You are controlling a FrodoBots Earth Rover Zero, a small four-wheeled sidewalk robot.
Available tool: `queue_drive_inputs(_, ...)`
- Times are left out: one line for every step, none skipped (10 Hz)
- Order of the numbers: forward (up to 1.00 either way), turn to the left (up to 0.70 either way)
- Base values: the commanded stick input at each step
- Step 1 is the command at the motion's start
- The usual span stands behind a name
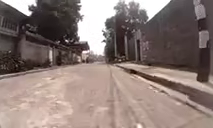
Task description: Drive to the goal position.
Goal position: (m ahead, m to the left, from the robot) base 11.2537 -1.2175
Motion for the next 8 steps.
queue_drive_inputs(1.00, 0.00)
queue_drive_inputs(1.00, 0.00)
queue_drive_inputs(1.00, 0.00)
queue_drive_inputs(1.00, 0.00)
queue_drive_inputs(1.00, 0.00)
queue_drive_inputs(1.00, 0.00)
queue_drive_inputs(1.00, 0.00)
queue_drive_inputs(1.00, 0.00)
